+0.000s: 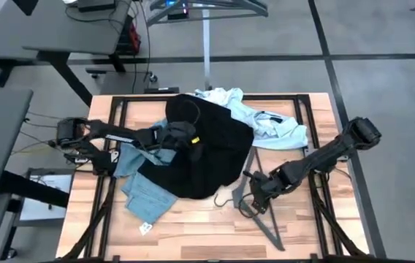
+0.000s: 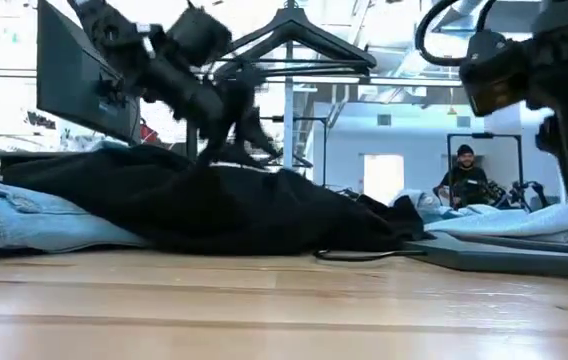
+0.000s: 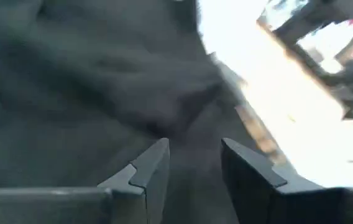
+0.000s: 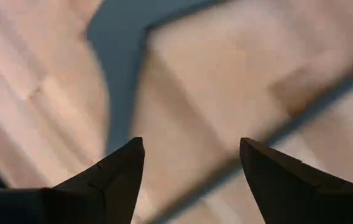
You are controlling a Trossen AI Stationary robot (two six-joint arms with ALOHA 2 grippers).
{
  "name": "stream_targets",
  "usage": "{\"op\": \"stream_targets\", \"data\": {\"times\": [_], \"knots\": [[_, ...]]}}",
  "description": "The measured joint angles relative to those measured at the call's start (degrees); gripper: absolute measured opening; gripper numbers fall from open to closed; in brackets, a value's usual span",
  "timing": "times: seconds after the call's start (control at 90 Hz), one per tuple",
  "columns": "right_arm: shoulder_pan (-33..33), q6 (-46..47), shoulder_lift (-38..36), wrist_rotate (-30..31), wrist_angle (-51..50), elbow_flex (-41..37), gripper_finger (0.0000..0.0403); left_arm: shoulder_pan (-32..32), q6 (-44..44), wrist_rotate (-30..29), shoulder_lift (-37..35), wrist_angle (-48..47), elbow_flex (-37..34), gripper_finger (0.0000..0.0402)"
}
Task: Hang clothes
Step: Hang the grey hanger on the rack
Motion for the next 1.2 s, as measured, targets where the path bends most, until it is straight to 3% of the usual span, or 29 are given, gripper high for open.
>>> {"op": "stream_targets", "data": {"times": [0.2, 0.344, 0.444, 0.622, 0.844, 1.2], "knots": [[1.51, 2.35, -3.77, 6.86, -7.47, -1.40, 0.0249, -11.60, -3.75, -2.61, -1.46, 7.00, 2.95, 0.0127], [1.39, 4.58, -3.68, 7.25, -2.55, -5.56, 0.0249, -20.35, -7.16, -9.22, 7.32, 10.02, 6.54, 0.0127], [1.40, 7.09, -2.86, 7.06, 3.58, -8.92, 0.0249, -23.10, -7.06, -9.84, 14.64, 10.58, 11.16, 0.0127], [1.50, 10.17, -2.71, 5.57, 8.59, -12.12, 0.0249, -24.80, -9.31, -7.12, 28.01, 10.10, 19.29, 0.0127], [3.30, 15.82, -2.81, 5.78, 14.81, -14.60, 0.0249, -24.75, -9.50, -6.23, 38.76, 7.90, 27.12, 0.0127], [11.48, 29.29, -2.47, 9.04, 20.41, -15.23, 0.0249, -21.64, -6.65, -4.31, 40.79, -3.60, 30.14, 0.0127]]}}
